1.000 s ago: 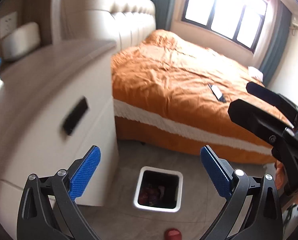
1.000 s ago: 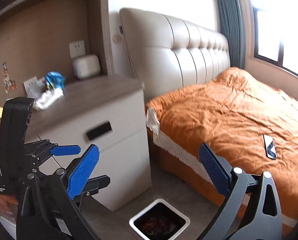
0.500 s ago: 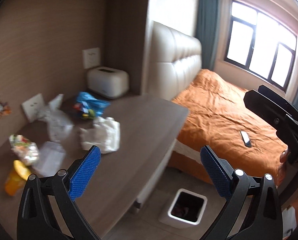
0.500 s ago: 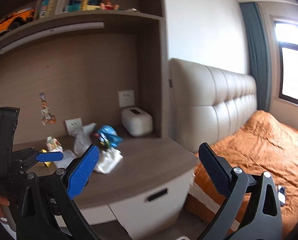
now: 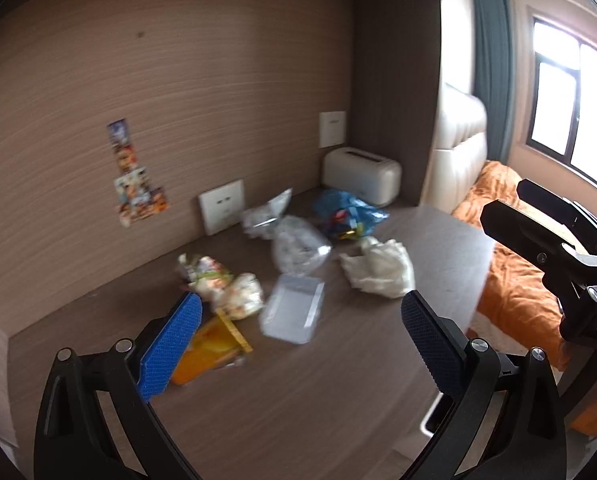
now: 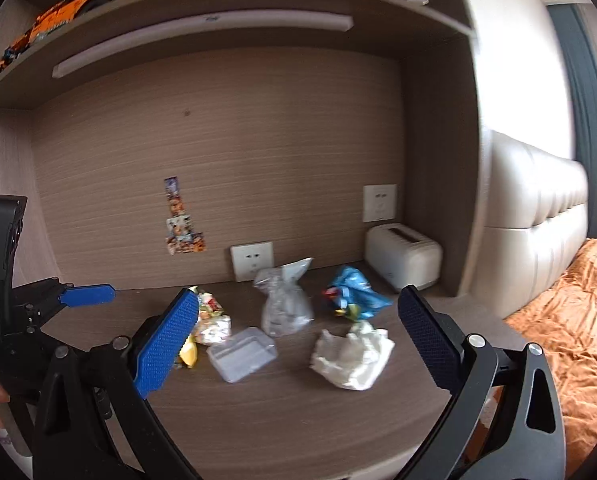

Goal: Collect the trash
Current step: 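Move both open tools back toward the desk, then grasp the orange juice cup with the left tool while the right tool grasps the clear box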

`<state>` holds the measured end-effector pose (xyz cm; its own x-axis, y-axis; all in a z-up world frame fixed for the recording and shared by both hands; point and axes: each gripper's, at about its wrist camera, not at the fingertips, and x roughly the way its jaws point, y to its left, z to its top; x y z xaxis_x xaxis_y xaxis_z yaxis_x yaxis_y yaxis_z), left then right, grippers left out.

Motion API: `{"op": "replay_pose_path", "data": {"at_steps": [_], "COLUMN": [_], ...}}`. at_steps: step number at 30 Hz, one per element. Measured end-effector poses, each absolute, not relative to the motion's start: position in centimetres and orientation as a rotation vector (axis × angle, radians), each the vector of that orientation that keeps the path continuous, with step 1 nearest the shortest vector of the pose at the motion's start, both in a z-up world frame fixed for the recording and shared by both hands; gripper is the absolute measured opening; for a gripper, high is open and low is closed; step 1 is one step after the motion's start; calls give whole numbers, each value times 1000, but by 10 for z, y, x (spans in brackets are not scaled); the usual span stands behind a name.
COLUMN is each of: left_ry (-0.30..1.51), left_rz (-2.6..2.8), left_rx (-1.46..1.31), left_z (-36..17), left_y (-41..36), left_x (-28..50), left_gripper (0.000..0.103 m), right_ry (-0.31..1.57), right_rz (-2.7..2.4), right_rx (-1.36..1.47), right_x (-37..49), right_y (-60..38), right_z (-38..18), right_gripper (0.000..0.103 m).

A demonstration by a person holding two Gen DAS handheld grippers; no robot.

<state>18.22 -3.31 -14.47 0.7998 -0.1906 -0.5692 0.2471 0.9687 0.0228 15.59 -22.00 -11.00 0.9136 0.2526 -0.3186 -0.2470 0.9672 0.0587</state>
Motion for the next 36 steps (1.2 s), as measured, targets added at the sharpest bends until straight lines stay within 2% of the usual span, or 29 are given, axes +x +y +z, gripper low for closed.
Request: {"op": "replay_pose_path", "data": {"at_steps": [13, 23, 36], "left_ry": [706, 779, 823], "left_rz": [-242, -406, -449], "left_rx": [130, 218, 223], "left_z": [-203, -241, -263], "left_y": [43, 51, 42], "left_x": [225, 264, 294], "left_gripper": [98, 98, 98], "right_ry": [441, 570, 690], "right_rz": [294, 177, 88], "right_rx": [9, -50, -13], "right_x": [211, 249, 282], "right_y": [-118, -86, -89], "right_z": [-166, -209, -240], "right_gripper": [100, 100, 100]}}
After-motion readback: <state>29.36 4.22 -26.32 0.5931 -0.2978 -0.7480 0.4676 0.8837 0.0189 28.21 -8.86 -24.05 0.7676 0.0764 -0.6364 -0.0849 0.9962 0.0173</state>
